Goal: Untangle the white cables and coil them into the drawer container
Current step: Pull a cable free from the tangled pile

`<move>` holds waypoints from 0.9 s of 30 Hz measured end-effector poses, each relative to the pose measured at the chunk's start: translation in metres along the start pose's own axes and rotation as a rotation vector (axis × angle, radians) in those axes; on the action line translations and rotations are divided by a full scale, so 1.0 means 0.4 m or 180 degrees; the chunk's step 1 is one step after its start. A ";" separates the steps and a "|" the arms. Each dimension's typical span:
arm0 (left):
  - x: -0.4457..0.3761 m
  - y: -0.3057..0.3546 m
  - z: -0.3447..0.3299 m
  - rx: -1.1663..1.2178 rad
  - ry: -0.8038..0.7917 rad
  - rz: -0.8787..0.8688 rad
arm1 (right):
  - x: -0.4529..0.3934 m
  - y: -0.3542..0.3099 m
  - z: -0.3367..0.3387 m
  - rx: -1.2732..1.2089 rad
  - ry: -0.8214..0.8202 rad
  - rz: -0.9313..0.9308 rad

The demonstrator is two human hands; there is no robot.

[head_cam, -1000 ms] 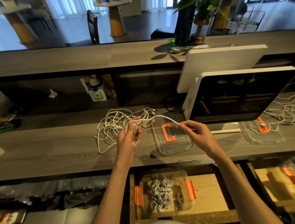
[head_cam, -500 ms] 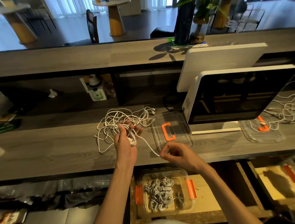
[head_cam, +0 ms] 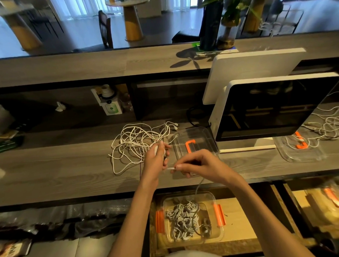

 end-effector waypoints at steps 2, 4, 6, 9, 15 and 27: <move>0.012 -0.006 -0.024 -0.0011 -0.0366 0.0342 | -0.004 0.000 0.030 0.0092 0.0450 0.0006; 0.026 -0.012 -0.048 -0.0152 -0.0688 0.0605 | -0.008 0.000 0.051 0.0226 0.0807 -0.0019; 0.035 -0.012 -0.079 0.0152 -0.1155 0.0603 | -0.010 0.010 0.063 0.0344 0.1048 -0.0114; 0.038 -0.005 -0.100 0.0311 -0.1660 0.0395 | -0.005 0.036 0.079 0.0489 0.1309 -0.0271; 0.039 0.002 -0.095 0.0214 -0.1813 0.0001 | 0.031 0.057 0.104 0.0305 0.1570 -0.0350; 0.006 0.004 0.029 0.0854 0.0047 -0.0651 | 0.083 0.160 0.074 0.0562 0.0917 -0.0834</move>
Point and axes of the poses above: each hand's wrist, its own x-axis away from the middle knuckle, its own z-axis out of the back of the hand, y = z × x, the point moved 5 cm from there along -x, towards the middle knuckle, and after that the axes turned 15 degrees about -y, right-handed, at the moved point
